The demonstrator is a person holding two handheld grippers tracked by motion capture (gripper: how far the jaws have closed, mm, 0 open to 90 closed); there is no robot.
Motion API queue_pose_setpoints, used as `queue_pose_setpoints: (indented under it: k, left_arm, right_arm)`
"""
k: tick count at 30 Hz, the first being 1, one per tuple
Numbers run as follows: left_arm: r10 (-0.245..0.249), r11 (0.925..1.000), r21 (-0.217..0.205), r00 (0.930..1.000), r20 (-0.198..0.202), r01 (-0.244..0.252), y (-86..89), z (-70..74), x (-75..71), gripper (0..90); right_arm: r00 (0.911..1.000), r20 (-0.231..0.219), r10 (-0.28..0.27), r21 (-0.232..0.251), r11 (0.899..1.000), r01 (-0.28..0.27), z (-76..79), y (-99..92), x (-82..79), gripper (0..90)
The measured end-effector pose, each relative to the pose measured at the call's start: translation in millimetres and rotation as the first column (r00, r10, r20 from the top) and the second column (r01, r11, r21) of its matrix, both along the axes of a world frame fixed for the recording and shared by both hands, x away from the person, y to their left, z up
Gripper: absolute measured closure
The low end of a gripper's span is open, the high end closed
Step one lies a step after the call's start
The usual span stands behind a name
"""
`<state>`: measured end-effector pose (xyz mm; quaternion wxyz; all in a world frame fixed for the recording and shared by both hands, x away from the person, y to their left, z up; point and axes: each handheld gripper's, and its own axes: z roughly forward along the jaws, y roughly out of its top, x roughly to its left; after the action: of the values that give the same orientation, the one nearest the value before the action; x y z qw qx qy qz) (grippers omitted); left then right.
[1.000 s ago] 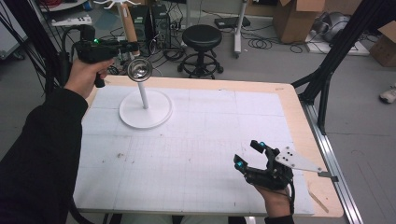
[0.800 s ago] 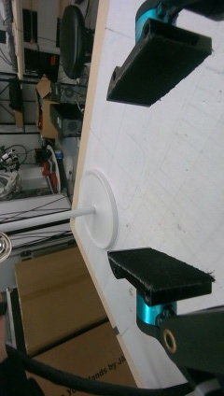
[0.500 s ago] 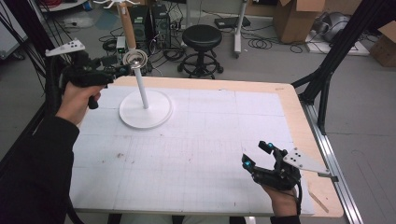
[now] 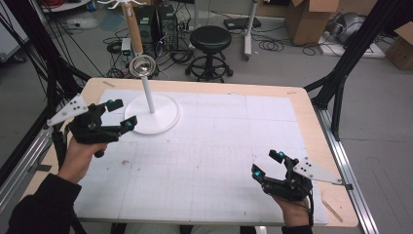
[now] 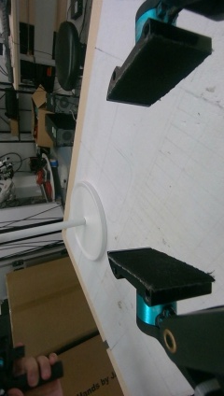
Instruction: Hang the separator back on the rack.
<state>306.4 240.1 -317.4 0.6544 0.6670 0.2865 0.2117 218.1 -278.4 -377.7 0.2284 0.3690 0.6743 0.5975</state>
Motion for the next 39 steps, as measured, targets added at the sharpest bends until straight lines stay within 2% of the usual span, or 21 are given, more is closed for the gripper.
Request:
queue_pose_setpoints:
  k: [3,4,6,14,16,18,23,39]
  left_arm:
    - [-0.012,0.9998,-0.012,0.9998,-0.017,0.012,-3.5,-15.4,-11.5,16.5]
    - [-0.015,0.9999,0.005,0.9996,-0.023,0.016,-4.9,-19.3,-14.5,16.5]
    - [-0.019,0.9998,0.0,0.9996,-0.02,0.019,-7.6,-26.9,-20.4,16.6]
    - [-0.029,0.9996,-0.001,0.999,-0.033,0.029,-15.7,-48.6,-34.3,16.7]
    - [-0.032,0.9994,0.007,0.9988,-0.036,0.033,-15.9,-49.6,-35.4,16.8]
    - [-0.034,0.9994,-0.008,0.9987,-0.037,0.033,-15.6,-51.6,-37.4,16.9]
    - [-0.035,0.9994,-0.009,0.9985,-0.043,0.035,-15.3,-54.8,-39.6,16.9]
    - [-0.043,0.9989,-0.02,0.9983,-0.04,0.042,-14.0,-55.5,-43.3,17.1]
  right_arm:
    - [1.0,-0.004,-0.005,0.003,1.0,0.005,-0.5,-0.1,-1.4,18.4]
    - [1.0,-0.004,-0.008,0.004,1.0,0.008,-0.5,-0.4,-1.5,18.4]
    - [0.9999,0.004,-0.013,0.002,1.0,0.013,-0.7,-1.4,-1.7,18.3]
    - [0.9994,-0.003,-0.035,-0.012,0.999,0.035,-2.6,-1.8,-5.1,18.3]
    - [0.9993,0.002,-0.036,-0.021,0.999,0.036,-2.7,-0.5,-4.9,18.3]
    - [0.9993,0.002,-0.038,-0.025,0.999,0.039,-2.9,0.2,-5.0,18.3]
    - [0.9991,-0.005,-0.041,-0.027,0.999,0.041,-4.0,0.1,-4.0,18.3]
    - [0.999,-0.004,-0.044,-0.029,0.999,0.044,-5.1,1.2,-3.7,18.3]
